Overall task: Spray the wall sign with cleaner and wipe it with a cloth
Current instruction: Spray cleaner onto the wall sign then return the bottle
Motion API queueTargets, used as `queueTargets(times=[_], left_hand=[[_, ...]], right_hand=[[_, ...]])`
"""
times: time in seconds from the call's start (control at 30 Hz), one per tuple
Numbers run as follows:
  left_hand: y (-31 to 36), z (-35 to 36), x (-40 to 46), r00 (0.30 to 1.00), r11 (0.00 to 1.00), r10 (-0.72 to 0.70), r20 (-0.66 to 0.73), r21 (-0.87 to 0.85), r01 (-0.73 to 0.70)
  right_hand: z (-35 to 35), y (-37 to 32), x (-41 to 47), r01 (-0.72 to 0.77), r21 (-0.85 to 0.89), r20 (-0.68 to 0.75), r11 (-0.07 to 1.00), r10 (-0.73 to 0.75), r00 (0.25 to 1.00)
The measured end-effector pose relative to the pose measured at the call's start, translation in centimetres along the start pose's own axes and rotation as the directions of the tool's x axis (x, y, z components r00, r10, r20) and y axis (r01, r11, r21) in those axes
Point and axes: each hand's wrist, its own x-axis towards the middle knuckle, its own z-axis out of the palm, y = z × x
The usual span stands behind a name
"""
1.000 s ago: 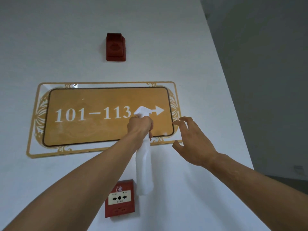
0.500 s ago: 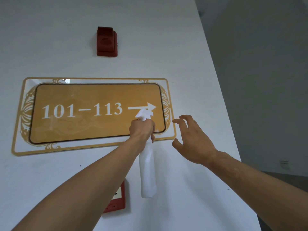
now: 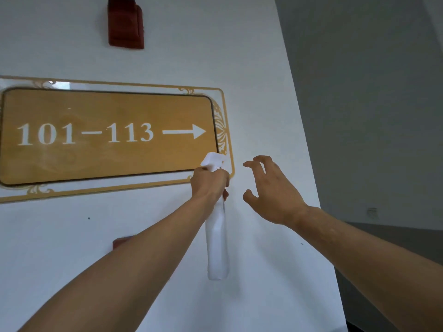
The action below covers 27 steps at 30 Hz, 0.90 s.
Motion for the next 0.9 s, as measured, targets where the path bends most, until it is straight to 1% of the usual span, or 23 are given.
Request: queueTargets(times=[0.2, 0.4, 0.53, 0.7, 0.9], left_hand=[[-5.8, 3.7, -2.4, 0.992, 0.996, -0.075, 0.1, -0.03, 0.079], [-11.8, 7.8, -5.1, 0.969, 0.99, -0.096, 0.228, -0.078, 0.116], [-16.7, 10.9, -7.5, 0.938, 0.982, -0.107, 0.331, -0.112, 0.152], [-22.8, 14.4, -11.5, 0.882, 0.967, -0.123, 0.454, -0.146, 0.21], [-30.9, 17.4, -15.8, 0.816, 0.945, -0.179, 0.55, -0.136, 0.299]], right_hand=[[0.6, 2.6, -4.4, -0.081, -0.091, 0.096, 0.993, 0.09, 0.991], [1.3, 5.7, -9.8, -0.188, -0.192, 0.18, 0.963, 0.223, 0.958], [2.2, 8.0, -15.1, -0.285, -0.279, 0.256, 0.917, 0.357, 0.898], [2.8, 10.1, -23.0, -0.385, -0.378, 0.338, 0.842, 0.512, 0.789], [4.4, 12.5, -32.2, -0.427, -0.415, 0.424, 0.803, 0.586, 0.69]])
